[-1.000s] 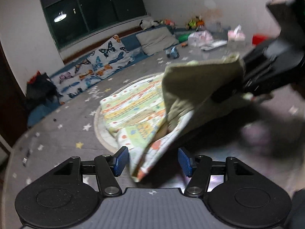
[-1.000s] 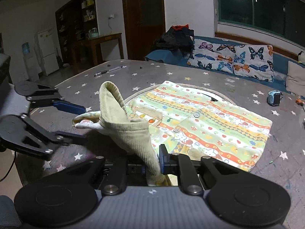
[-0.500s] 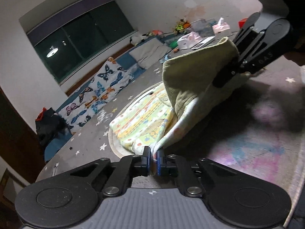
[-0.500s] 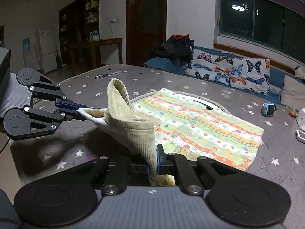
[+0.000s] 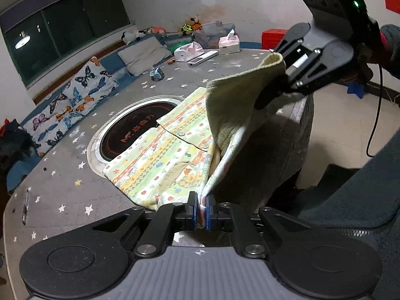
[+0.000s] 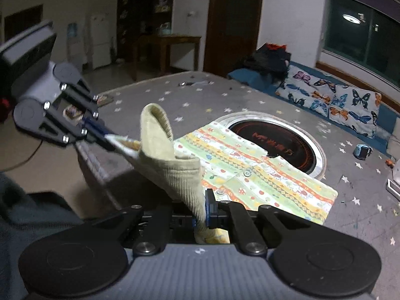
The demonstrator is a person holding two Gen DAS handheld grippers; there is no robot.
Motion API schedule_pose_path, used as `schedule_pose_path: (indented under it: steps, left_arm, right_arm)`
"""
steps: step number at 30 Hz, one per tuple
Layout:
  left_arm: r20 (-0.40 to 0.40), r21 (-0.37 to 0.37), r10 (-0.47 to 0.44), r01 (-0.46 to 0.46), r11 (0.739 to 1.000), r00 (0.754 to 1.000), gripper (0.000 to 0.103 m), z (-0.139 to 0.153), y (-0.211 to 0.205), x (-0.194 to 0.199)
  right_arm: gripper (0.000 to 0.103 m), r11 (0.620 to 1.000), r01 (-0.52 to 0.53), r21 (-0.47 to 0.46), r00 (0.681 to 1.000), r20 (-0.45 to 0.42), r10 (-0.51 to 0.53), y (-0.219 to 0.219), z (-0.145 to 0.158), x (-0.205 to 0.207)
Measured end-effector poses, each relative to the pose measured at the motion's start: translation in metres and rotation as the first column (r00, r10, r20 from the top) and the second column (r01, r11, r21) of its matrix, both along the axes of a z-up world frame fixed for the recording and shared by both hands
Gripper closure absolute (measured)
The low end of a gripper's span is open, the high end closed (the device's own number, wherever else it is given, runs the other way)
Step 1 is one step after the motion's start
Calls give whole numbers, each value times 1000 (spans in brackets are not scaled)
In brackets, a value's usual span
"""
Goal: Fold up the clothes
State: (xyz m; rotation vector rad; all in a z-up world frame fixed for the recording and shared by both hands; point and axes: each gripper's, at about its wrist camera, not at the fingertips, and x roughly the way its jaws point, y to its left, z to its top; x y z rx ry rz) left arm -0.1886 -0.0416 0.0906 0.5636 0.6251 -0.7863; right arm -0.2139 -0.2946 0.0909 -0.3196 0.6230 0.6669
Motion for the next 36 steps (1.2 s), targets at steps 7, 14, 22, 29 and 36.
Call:
schedule_pose_path:
  steps: [7,14,22,29,36]
  left_arm:
    - [-58,-108,89,-94,990,994,96,14,6,60]
    - [-116,-127,220,-234,964,969,96,12,7,151]
    - [-216,-58,364,-384,922,906,95,-40,-2,234]
    - [-210,-45,408,-426,904,888,86,-50,2,237]
    - [-196,-61,513,-533,844,835,83,-43,17,241]
  right_arm:
    - [97,1000,-8,-19,1000,6,8,-3,14,45]
    - [97,998,-9,-67,999,-33,7,1,13,138]
    - [94,992,90,-88,987,-127,-101,5,-41,232]
    - [75,962,272,-4,954,-126,-271,-28,-69,241]
    - [75,904,425,47,903,-91,-420,-77,-59,195]
